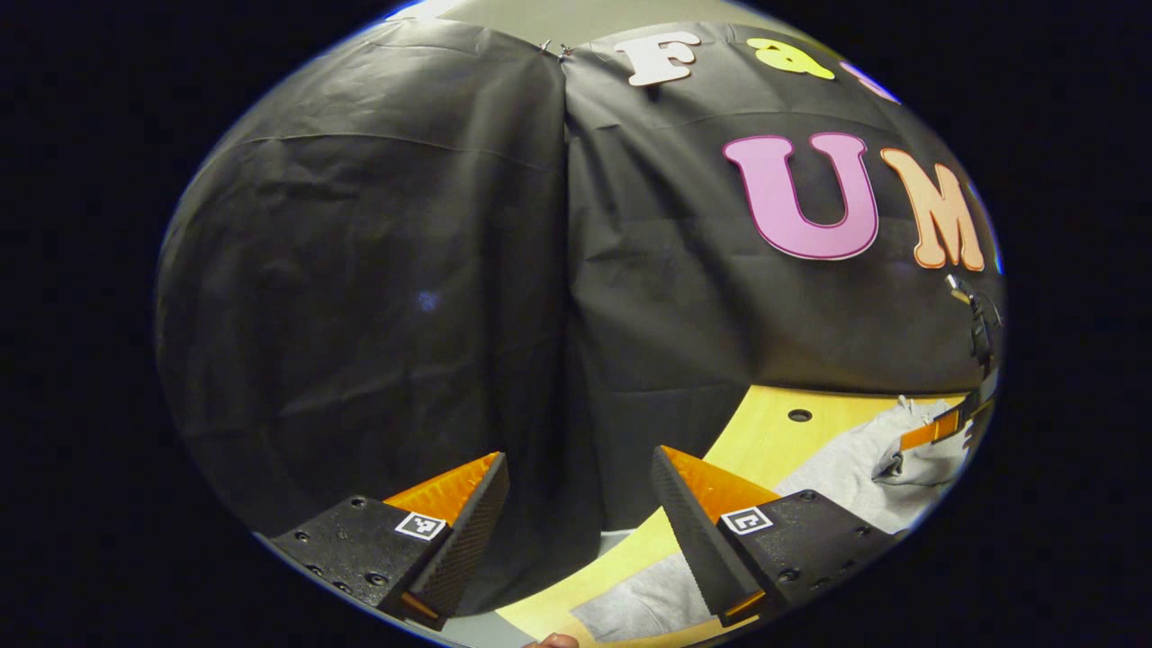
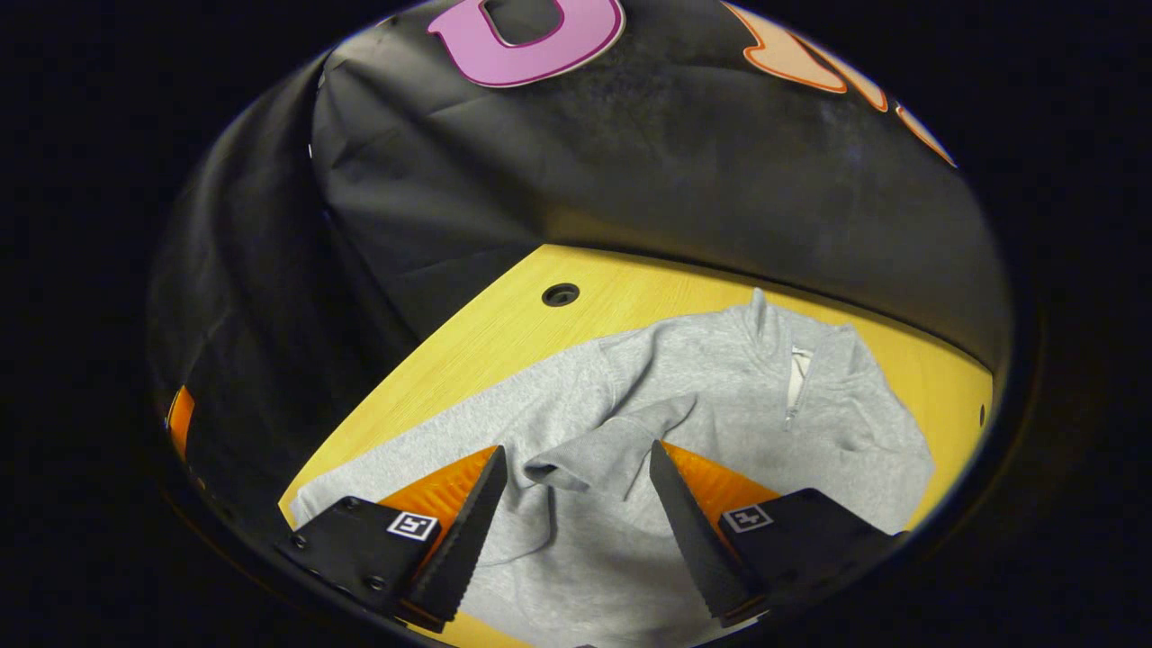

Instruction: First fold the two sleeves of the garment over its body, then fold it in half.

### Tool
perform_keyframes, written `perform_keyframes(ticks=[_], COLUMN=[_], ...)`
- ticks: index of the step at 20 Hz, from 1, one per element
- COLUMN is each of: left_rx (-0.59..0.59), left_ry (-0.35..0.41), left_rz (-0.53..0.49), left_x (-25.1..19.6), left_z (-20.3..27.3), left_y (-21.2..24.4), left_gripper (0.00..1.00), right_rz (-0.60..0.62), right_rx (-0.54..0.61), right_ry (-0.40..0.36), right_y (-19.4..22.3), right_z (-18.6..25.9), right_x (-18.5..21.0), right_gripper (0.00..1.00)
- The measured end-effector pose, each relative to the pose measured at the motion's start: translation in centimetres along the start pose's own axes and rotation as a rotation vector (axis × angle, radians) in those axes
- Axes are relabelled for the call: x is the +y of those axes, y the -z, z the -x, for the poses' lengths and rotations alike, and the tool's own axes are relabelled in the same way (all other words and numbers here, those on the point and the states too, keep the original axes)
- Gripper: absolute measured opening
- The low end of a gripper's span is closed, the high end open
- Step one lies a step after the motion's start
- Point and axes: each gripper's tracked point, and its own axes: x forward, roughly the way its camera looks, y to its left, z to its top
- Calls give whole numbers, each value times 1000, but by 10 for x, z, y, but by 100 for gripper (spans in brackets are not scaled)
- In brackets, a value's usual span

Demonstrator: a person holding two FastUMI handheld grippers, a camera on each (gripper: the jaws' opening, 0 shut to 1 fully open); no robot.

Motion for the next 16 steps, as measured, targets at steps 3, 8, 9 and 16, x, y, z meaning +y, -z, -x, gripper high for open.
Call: perform_keyframes(ticks=[3,8,9,16], left_rx=[39,149,180,407], left_ry=[7,50,53,61], left_rz=[8,17,10,76], left_x=[-7,-19,-21,-33], left_z=[-1,4,5,15], left_y=[21,68,80,164], left_gripper=[95,95,95,95], right_rz=[-12,-1,-7,-32], right_rx=[-29,-64,-71,-106], right_ry=[16,57,62,148], right_y=[-3,1,2,14], right_z=[20,57,64,103], right_x=[-17,-52,-57,-100], right_gripper=[99,99,96,96])
